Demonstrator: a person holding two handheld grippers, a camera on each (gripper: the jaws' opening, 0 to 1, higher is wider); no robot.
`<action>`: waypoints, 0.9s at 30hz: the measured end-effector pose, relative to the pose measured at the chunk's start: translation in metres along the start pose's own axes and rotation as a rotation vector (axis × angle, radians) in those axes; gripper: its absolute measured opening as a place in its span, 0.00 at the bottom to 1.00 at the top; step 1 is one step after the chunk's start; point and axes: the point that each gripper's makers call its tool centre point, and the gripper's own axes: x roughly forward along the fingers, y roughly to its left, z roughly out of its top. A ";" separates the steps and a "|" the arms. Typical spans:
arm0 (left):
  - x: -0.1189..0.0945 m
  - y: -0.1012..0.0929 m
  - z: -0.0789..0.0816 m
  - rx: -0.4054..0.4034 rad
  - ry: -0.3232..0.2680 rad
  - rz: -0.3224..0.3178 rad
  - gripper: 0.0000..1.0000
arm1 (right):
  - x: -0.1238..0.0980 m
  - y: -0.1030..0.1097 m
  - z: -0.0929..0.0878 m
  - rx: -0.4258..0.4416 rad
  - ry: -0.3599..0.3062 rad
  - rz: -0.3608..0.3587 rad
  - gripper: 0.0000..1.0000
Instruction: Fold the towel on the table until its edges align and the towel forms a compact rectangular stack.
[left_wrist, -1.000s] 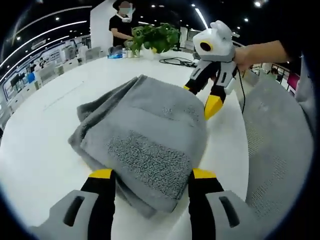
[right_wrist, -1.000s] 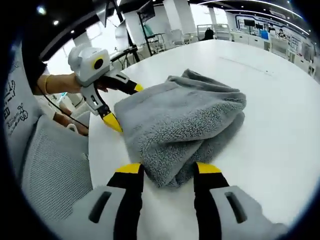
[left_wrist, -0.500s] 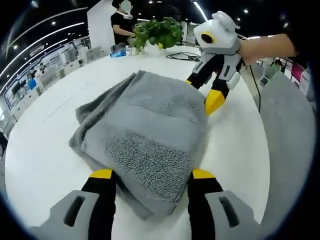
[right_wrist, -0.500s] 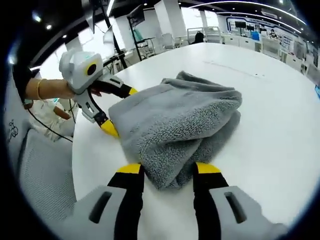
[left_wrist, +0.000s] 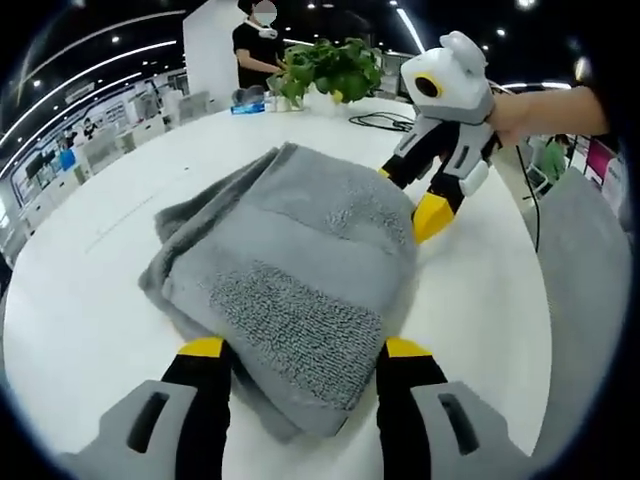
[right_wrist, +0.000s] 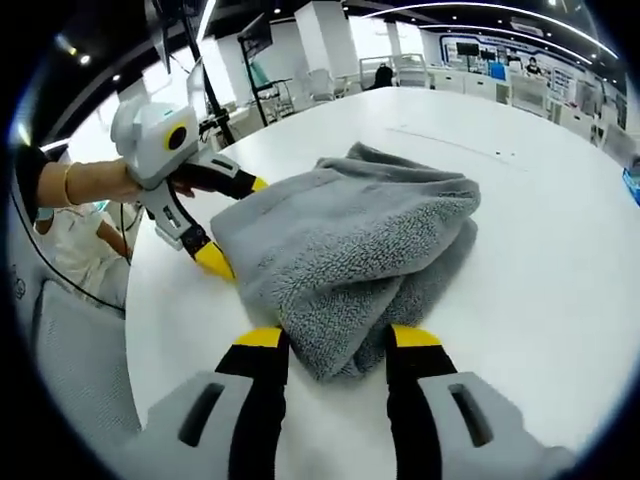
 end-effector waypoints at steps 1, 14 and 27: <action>0.000 0.000 0.000 0.000 0.000 -0.001 0.60 | 0.000 0.000 0.000 0.001 -0.001 0.000 0.38; -0.011 0.000 0.006 -0.067 -0.008 0.005 0.59 | -0.006 0.001 0.004 0.010 0.006 -0.032 0.39; -0.067 -0.004 0.021 -0.106 -0.121 0.079 0.61 | -0.049 0.029 0.022 0.033 -0.088 -0.026 0.43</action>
